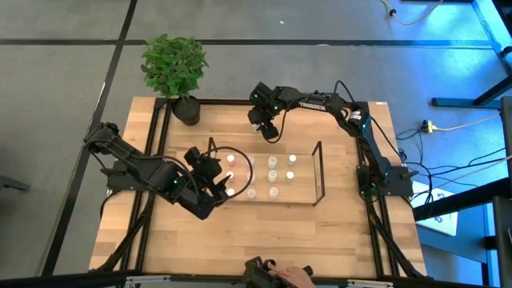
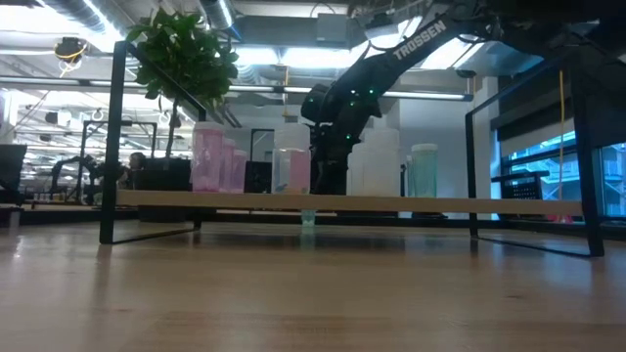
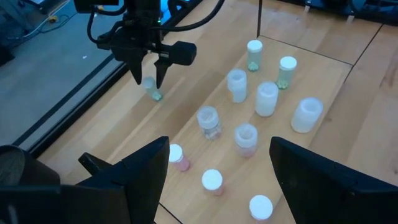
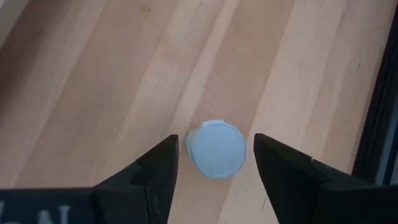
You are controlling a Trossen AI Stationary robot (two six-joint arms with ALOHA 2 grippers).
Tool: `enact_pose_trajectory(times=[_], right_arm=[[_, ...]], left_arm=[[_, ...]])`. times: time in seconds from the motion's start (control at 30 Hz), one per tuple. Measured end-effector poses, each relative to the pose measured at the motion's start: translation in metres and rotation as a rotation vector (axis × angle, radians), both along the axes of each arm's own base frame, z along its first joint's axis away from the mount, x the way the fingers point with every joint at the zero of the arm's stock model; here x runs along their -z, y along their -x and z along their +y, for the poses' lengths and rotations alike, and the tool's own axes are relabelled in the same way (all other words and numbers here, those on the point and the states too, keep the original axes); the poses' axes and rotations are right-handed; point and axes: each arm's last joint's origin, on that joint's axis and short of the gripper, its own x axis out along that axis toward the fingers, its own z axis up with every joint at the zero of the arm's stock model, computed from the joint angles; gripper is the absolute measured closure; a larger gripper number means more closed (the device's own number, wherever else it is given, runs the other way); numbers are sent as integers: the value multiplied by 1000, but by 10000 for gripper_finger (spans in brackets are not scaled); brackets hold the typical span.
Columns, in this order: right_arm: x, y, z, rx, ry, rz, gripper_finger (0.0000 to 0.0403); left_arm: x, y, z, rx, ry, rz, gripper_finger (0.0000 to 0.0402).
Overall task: Pick and place medicine bottles onto shelf by color
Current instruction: Put the blue pill bottle on the shelf aligned with the other blue pill bottles
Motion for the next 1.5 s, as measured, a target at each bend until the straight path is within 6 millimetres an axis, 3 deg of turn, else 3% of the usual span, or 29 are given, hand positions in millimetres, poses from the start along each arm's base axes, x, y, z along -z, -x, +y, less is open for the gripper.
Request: enact_pose_trajectory(times=[0.53,1.0,1.27,1.5], right_arm=[[0,0,0,0,-2,0,279],[-5,4,3,32,-38,20,277],[-46,15,11,59,-53,-22,277],[-104,31,42,69,-28,-75,278]], left_arm=[[0,0,0,0,0,0,130],[0,0,0,0,0,0,130],[0,0,0,0,-1,0,130],[1,2,1,2,-10,19,130]])
